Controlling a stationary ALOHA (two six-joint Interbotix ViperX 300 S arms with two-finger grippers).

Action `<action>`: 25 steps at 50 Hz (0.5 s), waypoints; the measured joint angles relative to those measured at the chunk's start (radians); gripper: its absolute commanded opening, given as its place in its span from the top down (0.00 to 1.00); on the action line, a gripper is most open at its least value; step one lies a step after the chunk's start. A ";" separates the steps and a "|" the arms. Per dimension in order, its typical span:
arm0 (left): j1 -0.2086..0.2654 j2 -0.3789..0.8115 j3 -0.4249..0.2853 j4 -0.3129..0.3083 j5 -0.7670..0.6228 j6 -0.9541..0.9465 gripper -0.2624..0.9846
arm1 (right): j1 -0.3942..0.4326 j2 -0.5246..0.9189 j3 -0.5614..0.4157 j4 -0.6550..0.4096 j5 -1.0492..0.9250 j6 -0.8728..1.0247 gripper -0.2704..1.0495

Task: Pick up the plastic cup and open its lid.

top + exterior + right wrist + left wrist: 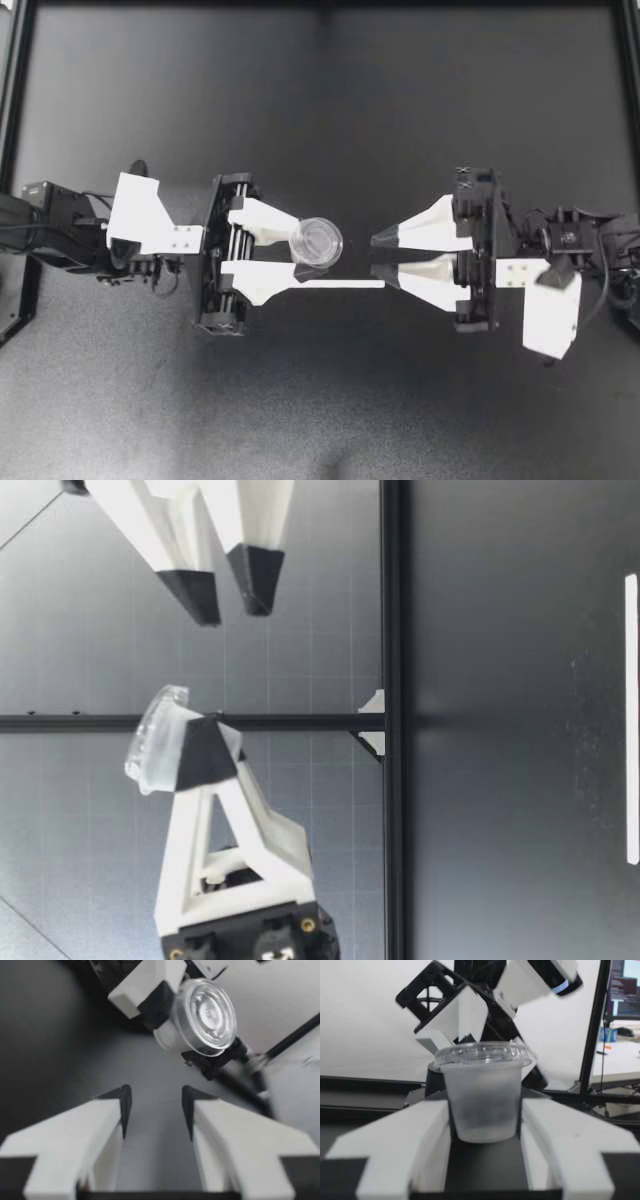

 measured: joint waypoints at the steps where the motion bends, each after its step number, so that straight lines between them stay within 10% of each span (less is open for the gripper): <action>1: 0.000 0.000 0.002 0.000 -0.002 0.000 0.61 | 0.000 0.002 0.000 0.000 0.000 0.034 0.43; 25: 0.000 -0.002 0.015 0.023 0.000 0.037 0.61 | 0.000 0.000 -0.014 0.000 0.002 0.649 0.45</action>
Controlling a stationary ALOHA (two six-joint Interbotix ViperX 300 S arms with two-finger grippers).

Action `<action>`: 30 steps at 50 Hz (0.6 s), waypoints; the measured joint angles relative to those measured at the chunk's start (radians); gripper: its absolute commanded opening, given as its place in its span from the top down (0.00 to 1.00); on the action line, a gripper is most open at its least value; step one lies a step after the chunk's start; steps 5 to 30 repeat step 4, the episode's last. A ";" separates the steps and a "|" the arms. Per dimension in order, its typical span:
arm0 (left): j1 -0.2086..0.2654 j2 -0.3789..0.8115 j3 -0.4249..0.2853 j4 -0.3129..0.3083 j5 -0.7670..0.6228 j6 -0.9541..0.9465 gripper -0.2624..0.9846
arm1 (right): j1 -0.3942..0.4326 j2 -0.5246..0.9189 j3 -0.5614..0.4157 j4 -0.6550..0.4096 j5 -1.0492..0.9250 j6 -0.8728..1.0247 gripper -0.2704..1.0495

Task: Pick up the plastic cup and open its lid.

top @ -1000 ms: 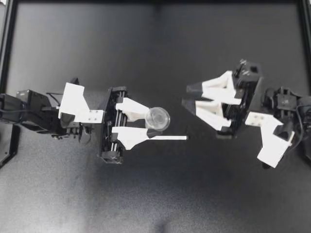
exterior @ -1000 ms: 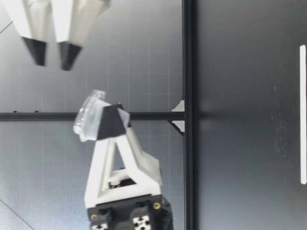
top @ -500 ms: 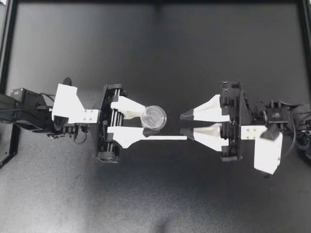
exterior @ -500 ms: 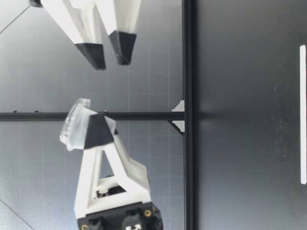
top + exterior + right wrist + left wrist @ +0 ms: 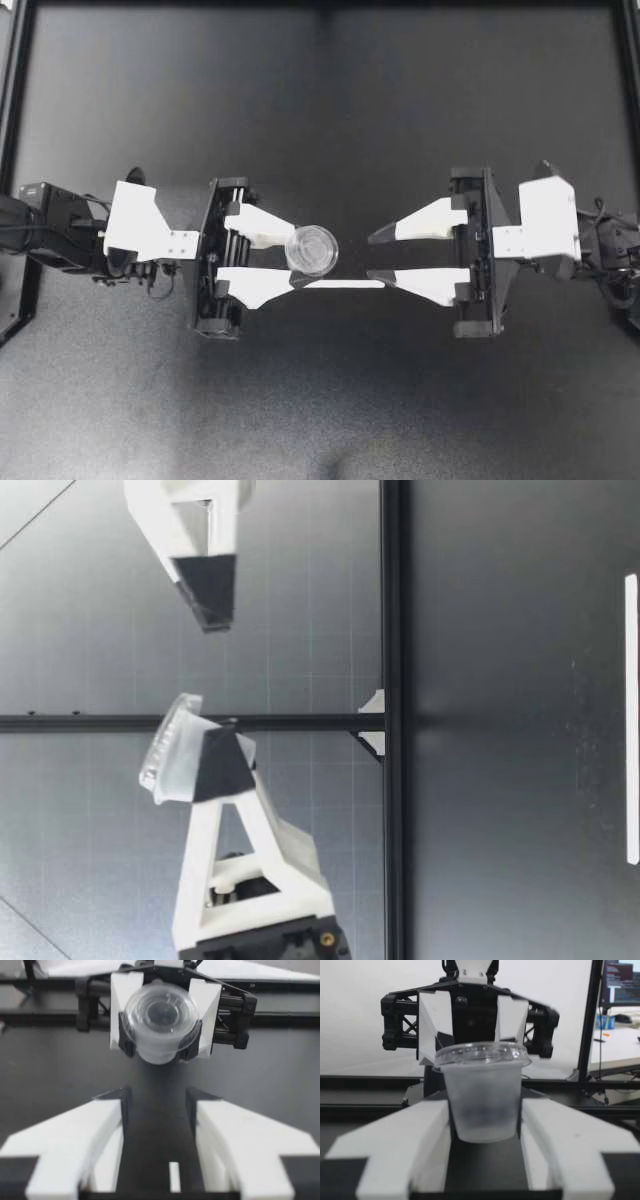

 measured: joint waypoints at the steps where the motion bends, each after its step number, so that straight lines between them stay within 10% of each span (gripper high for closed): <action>1: 0.000 0.000 0.000 0.000 0.000 0.002 0.61 | 0.002 0.000 0.000 0.000 0.000 0.012 0.45; 30: 0.000 0.002 0.002 0.000 0.000 0.003 0.61 | 0.000 0.000 -0.003 0.000 0.000 0.040 0.45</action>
